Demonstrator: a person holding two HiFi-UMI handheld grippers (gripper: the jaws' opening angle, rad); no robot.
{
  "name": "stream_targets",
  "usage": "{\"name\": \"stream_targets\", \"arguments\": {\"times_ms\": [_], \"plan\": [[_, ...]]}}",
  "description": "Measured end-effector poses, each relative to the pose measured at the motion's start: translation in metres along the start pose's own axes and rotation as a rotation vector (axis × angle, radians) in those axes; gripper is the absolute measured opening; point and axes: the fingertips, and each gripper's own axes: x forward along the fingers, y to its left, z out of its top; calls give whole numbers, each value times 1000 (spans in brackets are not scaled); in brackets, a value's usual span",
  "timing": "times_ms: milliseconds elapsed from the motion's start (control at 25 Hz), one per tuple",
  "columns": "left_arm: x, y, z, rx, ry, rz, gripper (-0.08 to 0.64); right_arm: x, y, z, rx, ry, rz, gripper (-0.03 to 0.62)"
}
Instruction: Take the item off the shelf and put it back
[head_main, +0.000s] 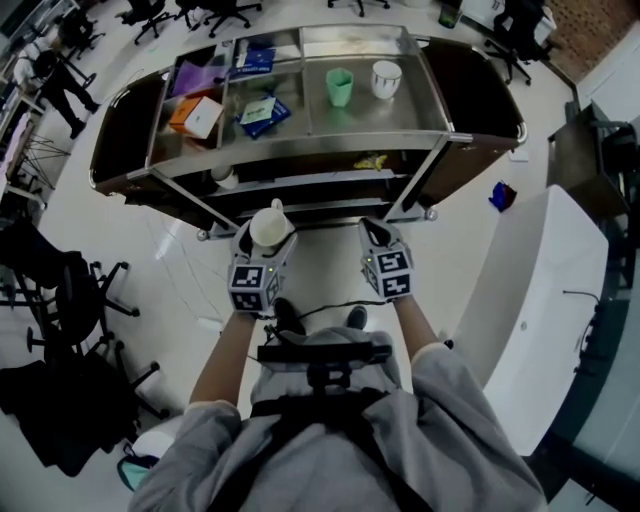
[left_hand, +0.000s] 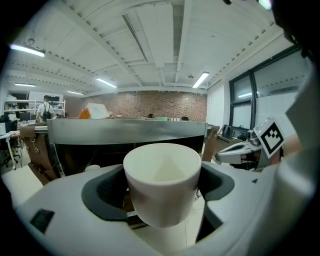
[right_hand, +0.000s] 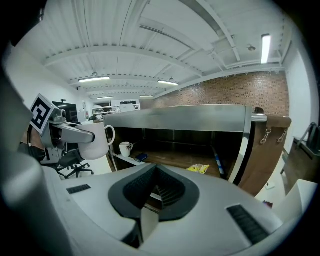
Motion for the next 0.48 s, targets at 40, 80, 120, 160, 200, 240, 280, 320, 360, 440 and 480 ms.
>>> {"name": "stream_targets", "arguments": {"times_ms": [40,80,120,160,200,240,280,320,360,440,480], "plan": [[-4,1,-1,-1,0,4,430,-1,1,1,1,-3,2,9],[-7,2,-2,2,0,9,430,-2,2,2,3,-6,4,9],[-9,3,-3,5,1,14,429,-3,3,2,4,-7,5,9],[-10,4,-4,10,1,21,428,-3,3,1,4,-6,6,9],[-12,4,-4,14,1,27,428,-3,4,0,4,-3,5,9],[-13,5,-4,16,0,34,428,-3,4,-1,3,1,5,9],[-14,5,-4,17,0,40,426,-3,4,-2,2,5,5,9],[-14,5,-5,16,1,44,426,-3,3,-2,1,9,5,9],[-13,5,-5,14,2,47,426,-2,3,-2,0,11,6,9],[-12,6,-7,4,4,53,428,-1,2,-3,-2,14,8,9],[-11,7,-8,-3,4,56,428,0,2,-4,-4,16,9,9]]}}
